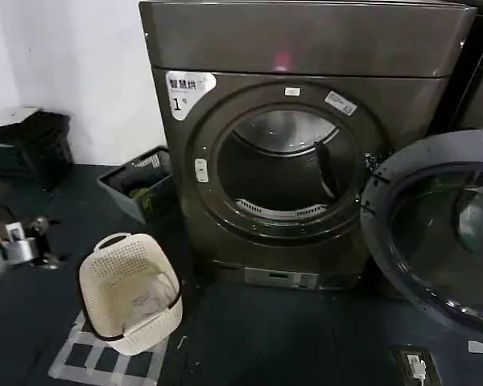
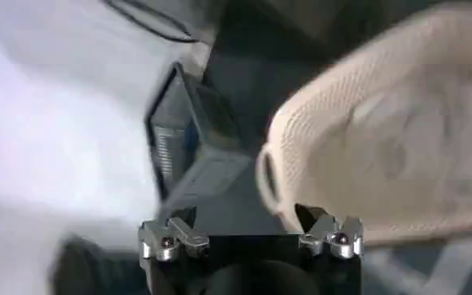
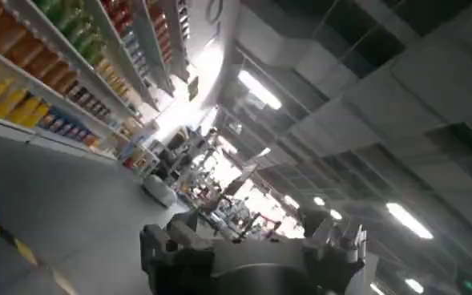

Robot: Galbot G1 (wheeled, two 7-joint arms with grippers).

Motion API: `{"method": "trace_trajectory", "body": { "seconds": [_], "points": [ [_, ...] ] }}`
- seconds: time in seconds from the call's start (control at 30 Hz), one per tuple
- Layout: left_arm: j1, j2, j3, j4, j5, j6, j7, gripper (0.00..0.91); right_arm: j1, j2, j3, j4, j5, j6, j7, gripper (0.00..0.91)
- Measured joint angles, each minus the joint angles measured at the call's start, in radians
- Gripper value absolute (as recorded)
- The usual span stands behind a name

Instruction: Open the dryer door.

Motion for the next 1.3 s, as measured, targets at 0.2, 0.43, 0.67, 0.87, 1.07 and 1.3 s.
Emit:
{"method": "trace_trajectory", "body": {
  "seconds": [0.2,0.43,0.67,0.87,1.07,1.3],
  "points": [
    [-0.036,0.063,0.006,0.116,0.178,-0.318,0.066,0.907,0.007,0.007,-0.019,0.014,-0.001,0.001,-0.013,0.907],
    [-0.105,0.088,0.065,0.176,0.312,-0.586,0.087,0.907,0.005,0.012,-0.027,0.014,0.001,0.012,-0.015,0.907],
    [-0.234,0.084,0.194,0.196,0.429,-0.779,0.042,0.907,0.0,0.018,-0.03,0.009,0.003,0.024,-0.014,0.907],
    [-0.295,0.065,0.237,0.213,0.537,-0.887,0.009,0.907,0.001,0.028,-0.038,0.013,0.002,0.028,-0.014,0.907],
    [-0.324,0.045,0.247,0.195,0.588,-0.897,-0.003,0.907,0.001,0.034,-0.04,0.02,0.002,0.029,-0.014,0.907],
    [-0.385,0.004,0.28,0.162,0.711,-0.951,0.004,0.907,-0.002,0.038,-0.036,0.025,0.002,0.029,-0.014,0.907]
  ]
}}
